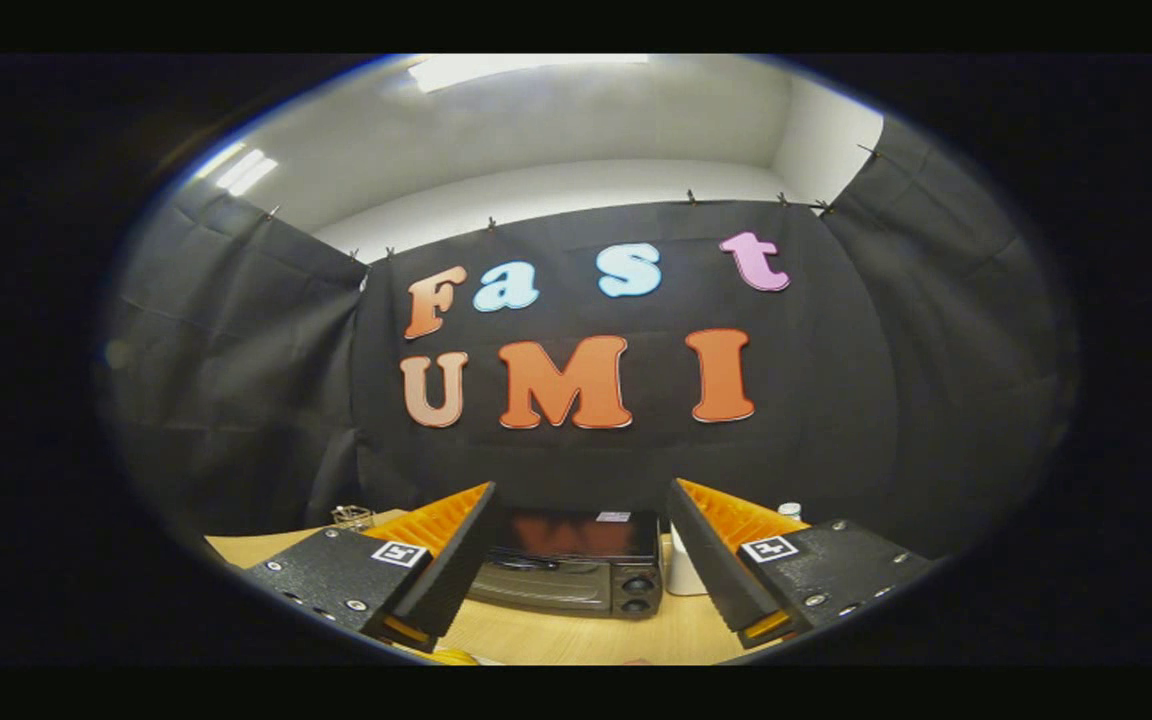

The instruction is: Open the toaster oven, put the food inside, and close the toaster oven door.

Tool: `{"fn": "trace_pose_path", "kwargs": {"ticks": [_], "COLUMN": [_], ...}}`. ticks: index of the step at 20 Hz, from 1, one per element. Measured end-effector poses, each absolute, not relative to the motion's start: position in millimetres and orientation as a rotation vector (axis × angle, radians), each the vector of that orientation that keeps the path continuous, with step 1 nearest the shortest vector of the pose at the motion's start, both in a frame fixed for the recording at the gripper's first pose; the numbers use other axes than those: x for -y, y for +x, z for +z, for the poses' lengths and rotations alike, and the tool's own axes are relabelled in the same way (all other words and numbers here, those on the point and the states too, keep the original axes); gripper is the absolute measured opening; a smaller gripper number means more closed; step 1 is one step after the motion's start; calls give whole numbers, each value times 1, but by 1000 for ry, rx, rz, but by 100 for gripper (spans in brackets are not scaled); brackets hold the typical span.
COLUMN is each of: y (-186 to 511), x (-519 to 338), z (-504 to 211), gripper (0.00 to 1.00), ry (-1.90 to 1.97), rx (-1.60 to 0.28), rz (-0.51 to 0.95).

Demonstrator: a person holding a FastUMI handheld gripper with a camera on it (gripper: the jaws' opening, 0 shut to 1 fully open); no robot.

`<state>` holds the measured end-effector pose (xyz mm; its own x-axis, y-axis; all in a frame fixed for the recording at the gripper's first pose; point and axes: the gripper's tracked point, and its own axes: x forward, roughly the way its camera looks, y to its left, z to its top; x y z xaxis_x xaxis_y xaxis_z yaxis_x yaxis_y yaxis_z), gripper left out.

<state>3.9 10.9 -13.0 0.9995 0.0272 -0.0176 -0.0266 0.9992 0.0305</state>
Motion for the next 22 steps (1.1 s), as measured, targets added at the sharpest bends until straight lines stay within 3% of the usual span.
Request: {"fn": "trace_pose_path", "kwargs": {"ticks": [8,22], "y": [16,90], "x": [-37,-73], "z": [-40,-150], "gripper": [98,98], "ry": [22,109], "rx": [-49,-250], "rz": [57,36]}}
